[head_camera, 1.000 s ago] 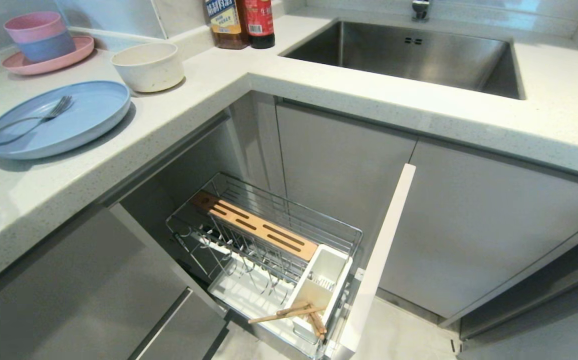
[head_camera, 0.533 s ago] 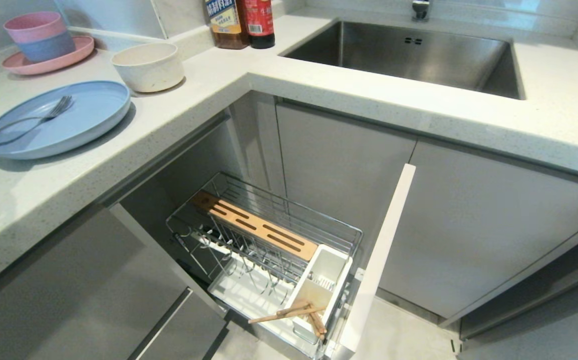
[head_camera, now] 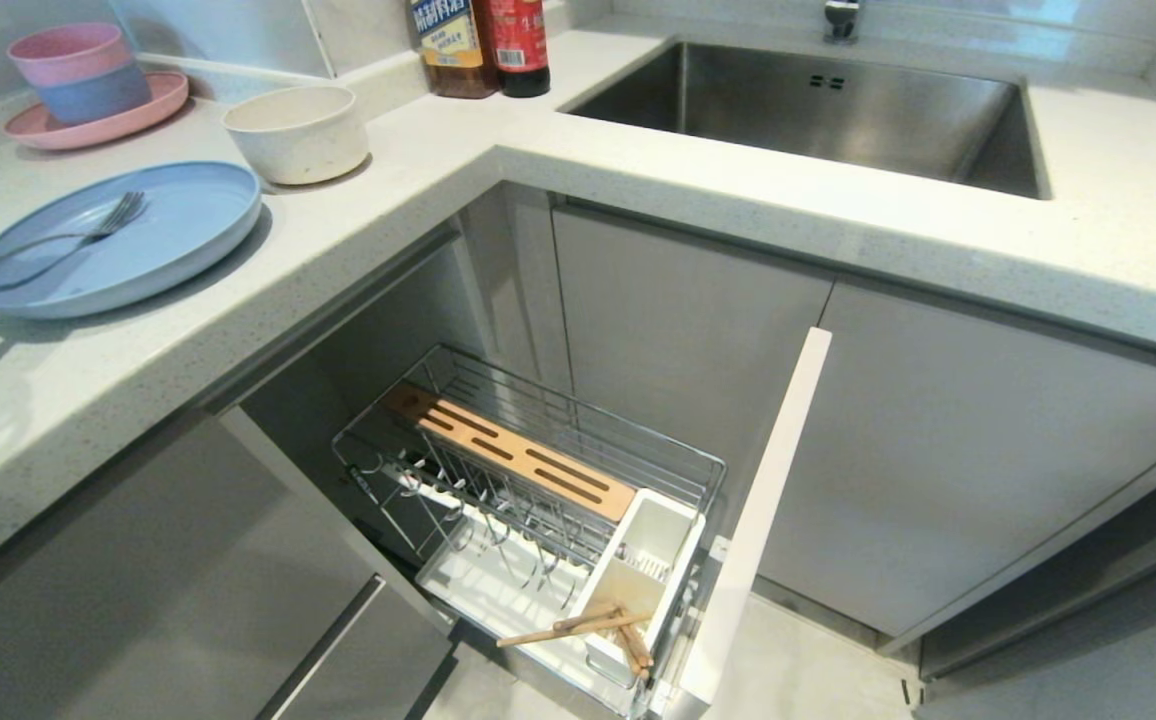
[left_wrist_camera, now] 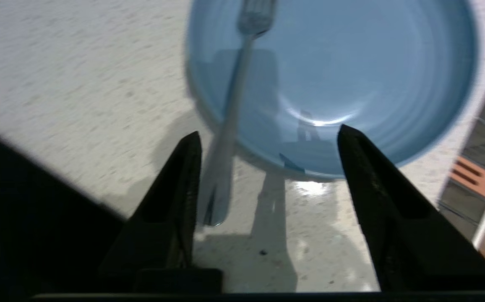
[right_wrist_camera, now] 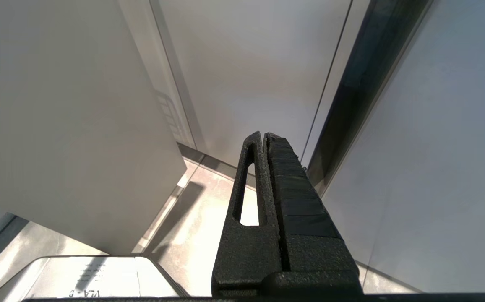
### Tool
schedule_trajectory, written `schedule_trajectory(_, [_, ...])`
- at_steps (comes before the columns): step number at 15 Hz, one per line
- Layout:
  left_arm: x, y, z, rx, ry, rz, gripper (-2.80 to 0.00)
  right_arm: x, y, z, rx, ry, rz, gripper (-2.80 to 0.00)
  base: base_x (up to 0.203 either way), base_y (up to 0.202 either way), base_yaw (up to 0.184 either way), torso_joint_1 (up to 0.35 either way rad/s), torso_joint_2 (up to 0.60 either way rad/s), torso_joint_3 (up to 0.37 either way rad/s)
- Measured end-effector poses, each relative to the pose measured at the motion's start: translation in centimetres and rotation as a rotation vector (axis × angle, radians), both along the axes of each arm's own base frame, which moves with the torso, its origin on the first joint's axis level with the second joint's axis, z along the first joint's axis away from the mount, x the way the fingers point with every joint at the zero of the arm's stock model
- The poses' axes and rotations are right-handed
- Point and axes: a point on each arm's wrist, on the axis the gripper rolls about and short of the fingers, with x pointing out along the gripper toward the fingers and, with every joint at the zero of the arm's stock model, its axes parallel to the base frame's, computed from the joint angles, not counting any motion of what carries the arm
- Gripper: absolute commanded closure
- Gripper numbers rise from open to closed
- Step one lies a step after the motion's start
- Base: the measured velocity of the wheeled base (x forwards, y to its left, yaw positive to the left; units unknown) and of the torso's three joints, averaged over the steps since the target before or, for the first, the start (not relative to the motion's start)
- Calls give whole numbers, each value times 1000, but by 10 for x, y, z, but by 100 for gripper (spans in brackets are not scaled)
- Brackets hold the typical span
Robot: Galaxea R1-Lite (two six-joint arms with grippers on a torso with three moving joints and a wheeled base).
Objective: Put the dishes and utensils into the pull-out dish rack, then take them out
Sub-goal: Pick up the fork and place it in the cupboard
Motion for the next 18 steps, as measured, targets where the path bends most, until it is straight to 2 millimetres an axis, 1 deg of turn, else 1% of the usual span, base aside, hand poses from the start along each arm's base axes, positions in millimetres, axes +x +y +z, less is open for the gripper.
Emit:
schedule_trajectory(3, [6, 3, -3, -16, 4, -32, -280, 0, 0, 0, 0, 0, 0, 0, 0, 0, 0, 0, 0, 0])
schedule_trajectory(7, [21, 11, -8, -15, 5, -42, -280, 0, 0, 0, 0, 0, 0, 0, 0, 0, 0, 0, 0, 0])
schedule_trajectory(10, [29, 14, -12, -43, 9, -86, -280, 0, 0, 0, 0, 0, 0, 0, 0, 0, 0, 0, 0, 0])
schedule_trajectory(18, [38, 11, -18, -79, 17, -165, -280, 0, 0, 0, 0, 0, 0, 0, 0, 0, 0, 0, 0, 0])
